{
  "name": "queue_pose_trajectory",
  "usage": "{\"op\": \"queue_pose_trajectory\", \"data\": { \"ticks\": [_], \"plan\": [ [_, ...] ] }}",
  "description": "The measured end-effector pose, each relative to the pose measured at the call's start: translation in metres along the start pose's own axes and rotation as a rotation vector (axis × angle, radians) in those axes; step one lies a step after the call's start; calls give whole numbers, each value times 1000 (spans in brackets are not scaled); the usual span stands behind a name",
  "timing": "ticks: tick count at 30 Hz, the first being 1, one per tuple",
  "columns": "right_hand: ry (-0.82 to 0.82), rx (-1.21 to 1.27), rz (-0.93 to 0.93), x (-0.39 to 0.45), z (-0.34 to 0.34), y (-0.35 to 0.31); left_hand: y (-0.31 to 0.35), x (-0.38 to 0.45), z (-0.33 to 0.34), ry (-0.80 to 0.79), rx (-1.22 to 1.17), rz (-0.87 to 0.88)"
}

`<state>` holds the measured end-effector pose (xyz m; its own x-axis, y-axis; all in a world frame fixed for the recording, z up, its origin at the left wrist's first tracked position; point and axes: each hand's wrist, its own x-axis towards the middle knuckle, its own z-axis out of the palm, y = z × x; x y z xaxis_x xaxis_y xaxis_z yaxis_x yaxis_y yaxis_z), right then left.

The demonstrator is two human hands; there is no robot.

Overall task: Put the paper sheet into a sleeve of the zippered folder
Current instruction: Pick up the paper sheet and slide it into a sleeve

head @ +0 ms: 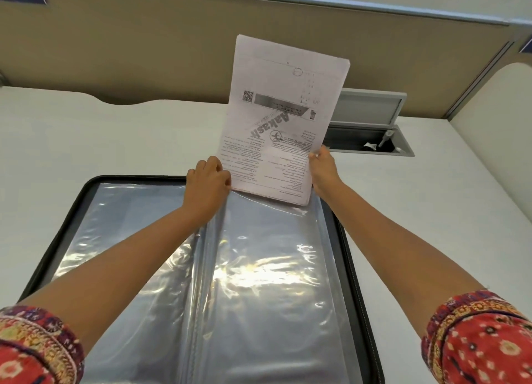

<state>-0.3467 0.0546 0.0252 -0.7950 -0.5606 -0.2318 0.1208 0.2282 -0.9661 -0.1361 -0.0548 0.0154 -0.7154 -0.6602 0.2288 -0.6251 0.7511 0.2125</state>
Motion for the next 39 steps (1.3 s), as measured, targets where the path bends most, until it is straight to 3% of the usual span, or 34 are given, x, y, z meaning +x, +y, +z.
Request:
{"op": "queue_pose_trajectory", "data": {
  "ticks": [3, 7, 12, 27, 34, 39],
  "plan": [
    [-54, -7, -43, -2, -6, -3, -4, -1, 0, 6, -106, -39],
    [-81, 4, -58, -5, -8, -4, 0, 0, -1, -50, -357, -217],
    [-77, -26, -68, -6, -12, -3, 6, 5, -8, -95, -434, -265],
    [-18, 7, -145, -2, -9, 0, -11, 9, -3, -58, -538, -114],
    [-15, -96, -175, 3, -17, -4, -12, 20, -2, -296, -526, -63],
    [4, -121, -155, 5, -25, 1, -10, 27, 7, -381, -449, -25]
  ]
}}
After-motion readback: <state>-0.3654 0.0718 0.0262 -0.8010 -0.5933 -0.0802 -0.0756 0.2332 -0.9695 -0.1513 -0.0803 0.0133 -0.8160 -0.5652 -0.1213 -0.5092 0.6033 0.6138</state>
